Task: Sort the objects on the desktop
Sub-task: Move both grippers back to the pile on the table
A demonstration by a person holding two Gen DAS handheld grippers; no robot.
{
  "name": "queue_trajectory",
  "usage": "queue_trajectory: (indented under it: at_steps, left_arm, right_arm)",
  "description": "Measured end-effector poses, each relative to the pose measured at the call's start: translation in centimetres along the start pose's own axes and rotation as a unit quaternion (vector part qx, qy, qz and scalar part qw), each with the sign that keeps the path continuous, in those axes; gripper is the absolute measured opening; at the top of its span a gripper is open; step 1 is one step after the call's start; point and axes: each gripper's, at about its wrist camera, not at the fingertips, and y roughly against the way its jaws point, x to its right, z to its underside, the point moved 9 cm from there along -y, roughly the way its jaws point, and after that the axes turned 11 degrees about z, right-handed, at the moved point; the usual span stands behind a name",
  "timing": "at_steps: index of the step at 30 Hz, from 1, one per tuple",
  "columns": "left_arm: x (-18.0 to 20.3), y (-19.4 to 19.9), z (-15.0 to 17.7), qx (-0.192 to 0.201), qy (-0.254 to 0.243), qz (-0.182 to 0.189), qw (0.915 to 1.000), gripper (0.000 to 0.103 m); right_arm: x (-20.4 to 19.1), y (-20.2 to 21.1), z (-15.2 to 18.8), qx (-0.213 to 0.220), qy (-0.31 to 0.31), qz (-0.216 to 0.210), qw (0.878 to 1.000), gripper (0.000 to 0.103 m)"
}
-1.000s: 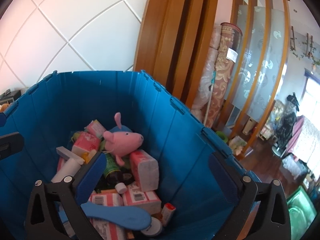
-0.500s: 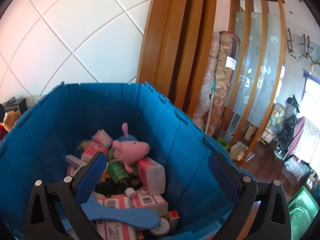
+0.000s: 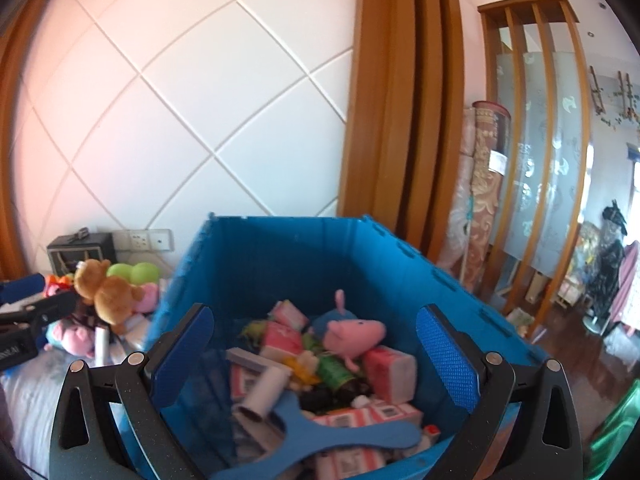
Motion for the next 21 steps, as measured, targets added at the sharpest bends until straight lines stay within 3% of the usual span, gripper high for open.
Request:
queue_trajectory:
  at_steps: [12, 16, 21]
  left_arm:
    - [-15.6, 3.1, 4.6, -0.035, 0.060, -0.083, 0.9942, 0.066]
    - [-21.0, 3.2, 6.9, -0.058, 0.085, -0.119, 0.9876, 0.066]
    - [-26.0, 2.2, 9.6, -0.081, 0.125, -0.138, 0.9791, 0.066]
  right_arm:
    - [-15.0, 4.5, -1.5, 0.032, 0.023, -0.128, 0.991, 0.103]
    - [-20.7, 4.7, -0.8, 0.024, 0.056, -0.173, 0.983, 0.103]
    - [-26.4, 2.8, 1.2, -0.002, 0.084, -0.209, 0.974, 0.103]
